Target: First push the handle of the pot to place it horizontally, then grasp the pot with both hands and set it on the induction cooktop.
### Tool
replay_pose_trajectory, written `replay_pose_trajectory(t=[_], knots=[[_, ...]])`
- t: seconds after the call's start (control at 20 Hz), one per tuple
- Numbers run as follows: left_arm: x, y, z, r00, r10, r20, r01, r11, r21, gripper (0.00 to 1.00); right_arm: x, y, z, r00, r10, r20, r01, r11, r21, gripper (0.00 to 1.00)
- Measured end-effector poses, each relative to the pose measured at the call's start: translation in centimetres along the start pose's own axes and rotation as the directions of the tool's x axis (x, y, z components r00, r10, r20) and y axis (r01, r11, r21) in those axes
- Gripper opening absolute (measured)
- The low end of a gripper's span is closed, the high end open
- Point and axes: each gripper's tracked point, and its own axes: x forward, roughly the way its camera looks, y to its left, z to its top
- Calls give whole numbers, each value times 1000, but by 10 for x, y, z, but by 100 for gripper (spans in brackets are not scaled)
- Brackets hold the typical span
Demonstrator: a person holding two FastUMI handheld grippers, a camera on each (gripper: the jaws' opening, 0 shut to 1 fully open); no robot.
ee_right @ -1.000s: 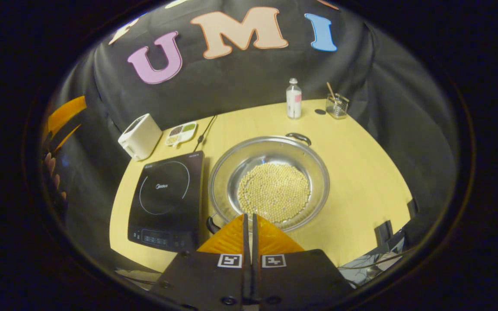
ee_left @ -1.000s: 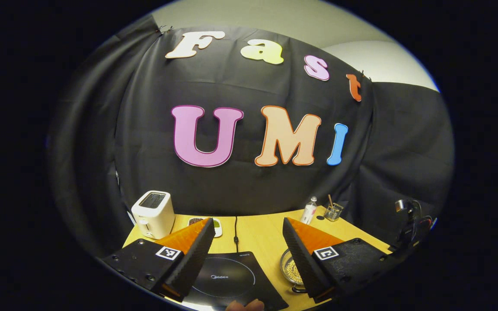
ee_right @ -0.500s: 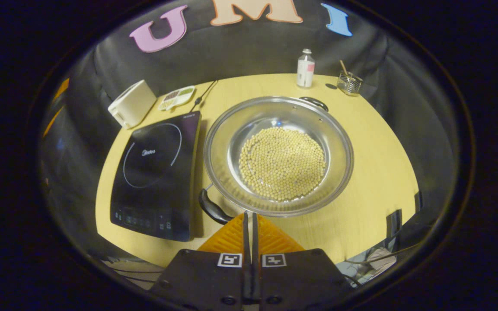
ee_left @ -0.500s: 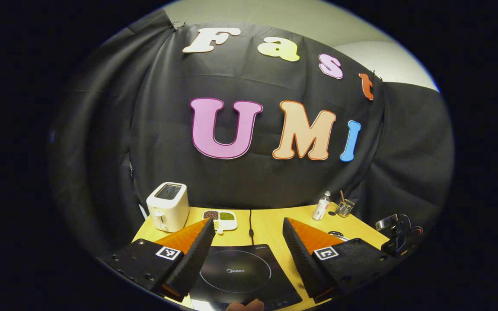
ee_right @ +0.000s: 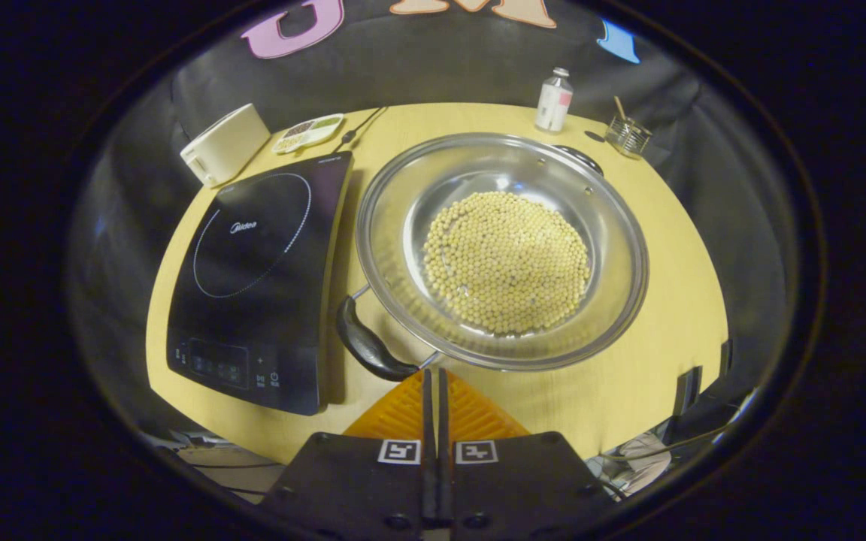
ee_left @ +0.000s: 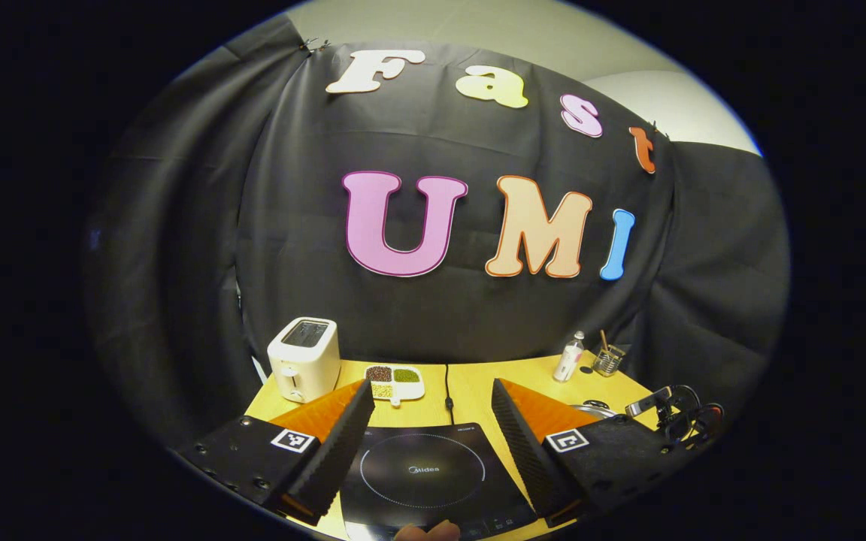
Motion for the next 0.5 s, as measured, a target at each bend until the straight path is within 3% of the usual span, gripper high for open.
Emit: replay_pose_trajectory(t=[0.5], knots=[[2, 1, 0, 1000, 4, -4, -4, 1000, 11, 93, 15, 28, 23, 999, 48, 3, -48, 999, 16, 0]])
